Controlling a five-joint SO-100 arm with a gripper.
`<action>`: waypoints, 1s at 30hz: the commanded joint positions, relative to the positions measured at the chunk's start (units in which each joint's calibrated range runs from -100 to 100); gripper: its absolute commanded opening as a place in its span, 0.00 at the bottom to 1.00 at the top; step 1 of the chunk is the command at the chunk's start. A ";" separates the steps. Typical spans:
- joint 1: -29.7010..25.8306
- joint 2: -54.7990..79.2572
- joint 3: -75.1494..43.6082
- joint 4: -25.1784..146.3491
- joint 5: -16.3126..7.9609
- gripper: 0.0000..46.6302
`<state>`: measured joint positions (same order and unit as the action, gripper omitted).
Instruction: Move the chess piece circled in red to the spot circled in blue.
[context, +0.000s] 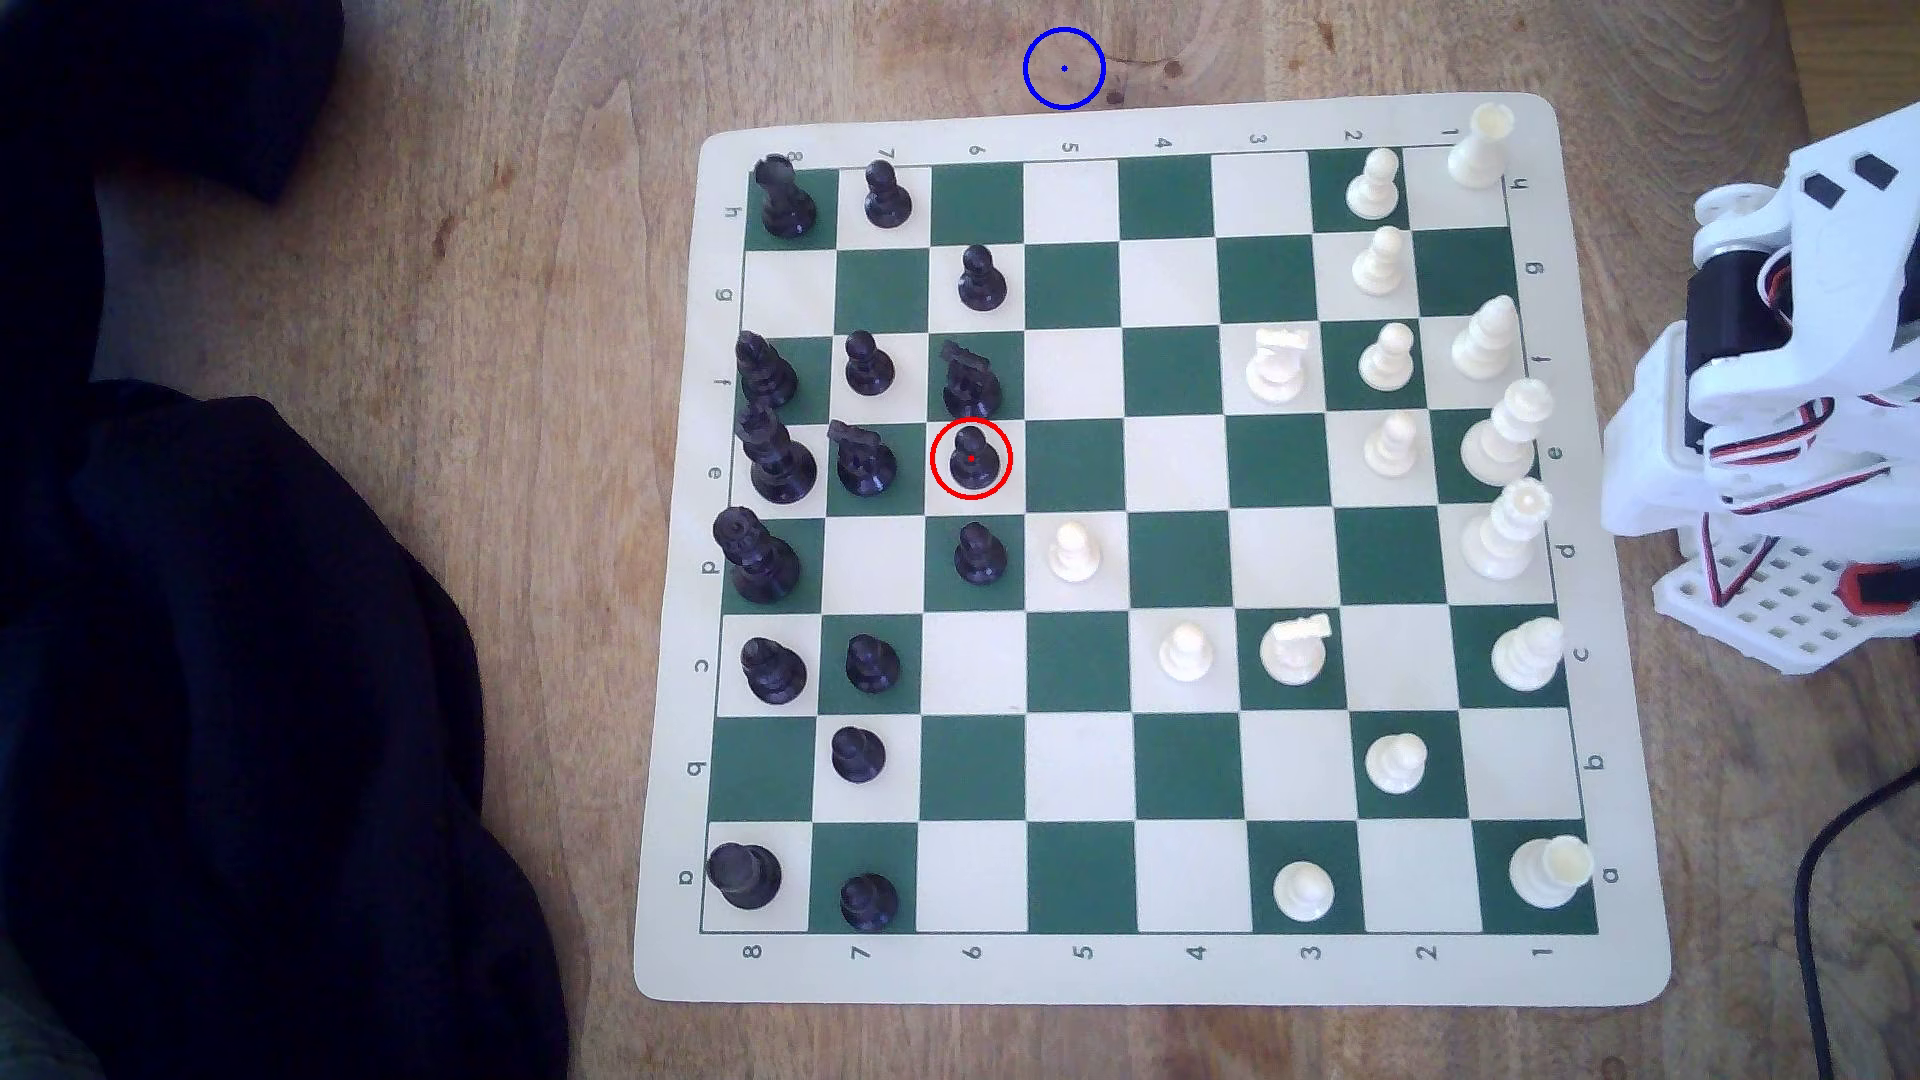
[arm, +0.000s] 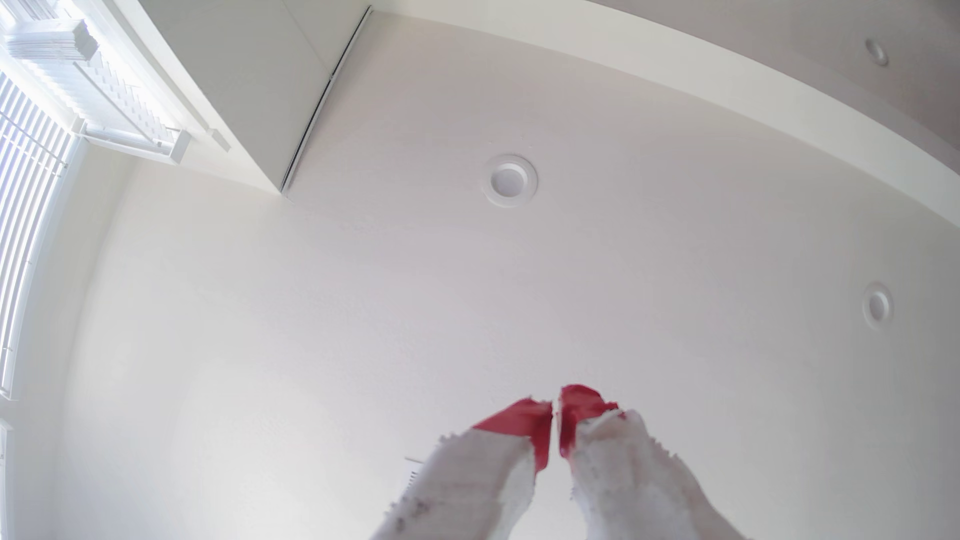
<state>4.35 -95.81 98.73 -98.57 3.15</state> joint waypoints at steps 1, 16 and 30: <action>-0.01 -0.03 1.17 2.01 0.29 0.00; 1.48 -0.03 -6.08 60.07 -0.05 0.00; 5.93 6.25 -30.56 130.83 -7.86 0.00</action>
<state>10.47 -93.63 77.41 22.47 1.34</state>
